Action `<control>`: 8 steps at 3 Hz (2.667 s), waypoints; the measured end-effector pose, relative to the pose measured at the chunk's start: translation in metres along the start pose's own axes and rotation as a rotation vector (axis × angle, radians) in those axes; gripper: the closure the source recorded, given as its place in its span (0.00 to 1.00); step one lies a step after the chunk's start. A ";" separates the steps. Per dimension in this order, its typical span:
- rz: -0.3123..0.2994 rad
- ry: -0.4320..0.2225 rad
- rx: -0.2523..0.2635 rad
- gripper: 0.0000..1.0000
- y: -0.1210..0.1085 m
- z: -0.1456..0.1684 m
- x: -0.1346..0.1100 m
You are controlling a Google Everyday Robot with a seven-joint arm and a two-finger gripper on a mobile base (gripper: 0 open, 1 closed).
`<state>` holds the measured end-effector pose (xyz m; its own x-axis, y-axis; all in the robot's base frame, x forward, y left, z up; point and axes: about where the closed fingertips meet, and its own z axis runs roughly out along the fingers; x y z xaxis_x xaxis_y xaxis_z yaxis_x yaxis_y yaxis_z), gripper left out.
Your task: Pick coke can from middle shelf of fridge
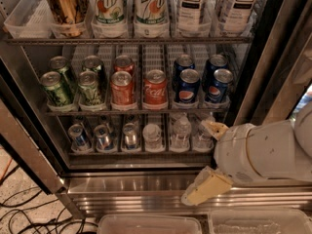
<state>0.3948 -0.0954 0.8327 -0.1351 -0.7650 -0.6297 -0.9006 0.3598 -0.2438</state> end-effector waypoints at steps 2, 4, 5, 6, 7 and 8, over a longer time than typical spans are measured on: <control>0.108 -0.199 0.090 0.00 -0.016 0.025 -0.026; 0.334 -0.495 0.386 0.00 -0.093 0.026 -0.010; 0.362 -0.515 0.457 0.00 -0.104 0.025 0.008; 0.362 -0.515 0.457 0.00 -0.104 0.025 0.008; 0.410 -0.550 0.476 0.00 -0.106 0.037 0.001; 0.468 -0.613 0.494 0.00 -0.102 0.063 -0.011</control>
Offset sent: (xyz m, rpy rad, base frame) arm 0.0900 0.0553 0.0378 0.5960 -0.2330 -0.3091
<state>0.5144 -0.0905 0.8182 -0.0717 -0.1173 -0.9905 -0.5111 0.8571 -0.0645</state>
